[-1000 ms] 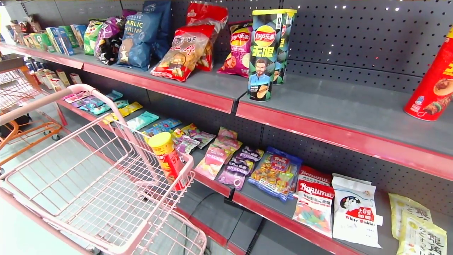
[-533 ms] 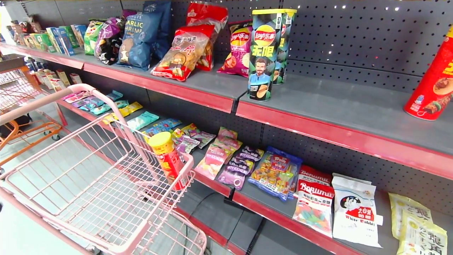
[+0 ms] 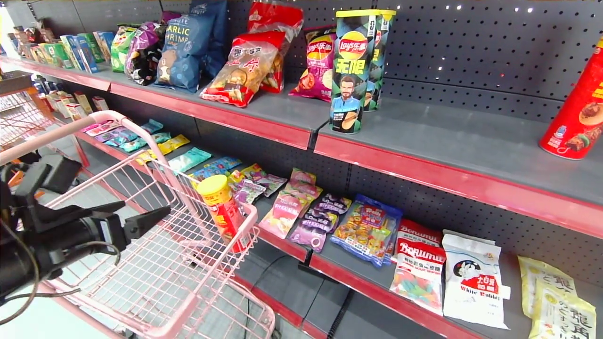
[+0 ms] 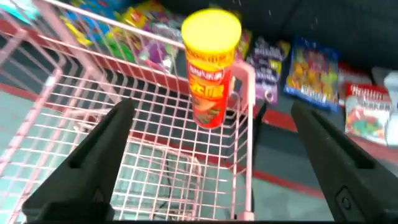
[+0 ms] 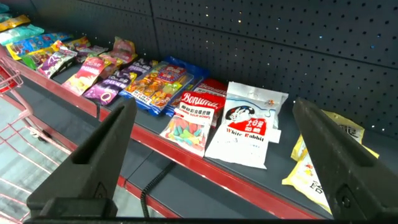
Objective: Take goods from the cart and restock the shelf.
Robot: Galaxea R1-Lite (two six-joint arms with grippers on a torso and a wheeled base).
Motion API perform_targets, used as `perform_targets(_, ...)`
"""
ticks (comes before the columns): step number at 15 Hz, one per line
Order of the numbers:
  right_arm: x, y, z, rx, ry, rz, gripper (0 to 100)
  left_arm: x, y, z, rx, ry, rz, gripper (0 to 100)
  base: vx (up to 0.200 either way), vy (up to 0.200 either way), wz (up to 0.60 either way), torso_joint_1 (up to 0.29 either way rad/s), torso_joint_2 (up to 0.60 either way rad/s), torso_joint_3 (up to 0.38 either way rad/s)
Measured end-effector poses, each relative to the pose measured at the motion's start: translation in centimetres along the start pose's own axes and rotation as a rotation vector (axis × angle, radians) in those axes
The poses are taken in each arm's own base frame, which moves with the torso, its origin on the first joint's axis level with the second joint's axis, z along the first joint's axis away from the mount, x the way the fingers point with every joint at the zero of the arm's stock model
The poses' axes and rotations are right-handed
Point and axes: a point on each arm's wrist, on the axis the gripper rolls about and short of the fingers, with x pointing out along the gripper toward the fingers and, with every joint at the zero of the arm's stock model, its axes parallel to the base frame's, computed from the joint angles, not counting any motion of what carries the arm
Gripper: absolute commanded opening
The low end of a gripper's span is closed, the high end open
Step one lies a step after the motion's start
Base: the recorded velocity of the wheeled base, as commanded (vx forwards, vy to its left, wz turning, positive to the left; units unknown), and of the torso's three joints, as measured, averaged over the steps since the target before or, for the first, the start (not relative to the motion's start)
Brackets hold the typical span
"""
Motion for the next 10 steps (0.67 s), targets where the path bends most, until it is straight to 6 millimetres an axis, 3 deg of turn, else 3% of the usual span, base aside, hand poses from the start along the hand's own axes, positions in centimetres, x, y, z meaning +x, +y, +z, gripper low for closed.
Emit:
perform_targets(4,0.0,0.0,0.0,0.0,0.001,0.0,100,4.5,1.5,-2.1,0.019,0.048,-0.035,100,0.0,0.0,0.0,0.0,0.0,0.0)
perform_targets(10,0.0,0.0,0.0,-0.001,0.0,0.0,100,9.9,3.1,-4.2,0.072,-0.028,-0.048,100,0.0,0.0,0.0,0.0,0.0,0.0)
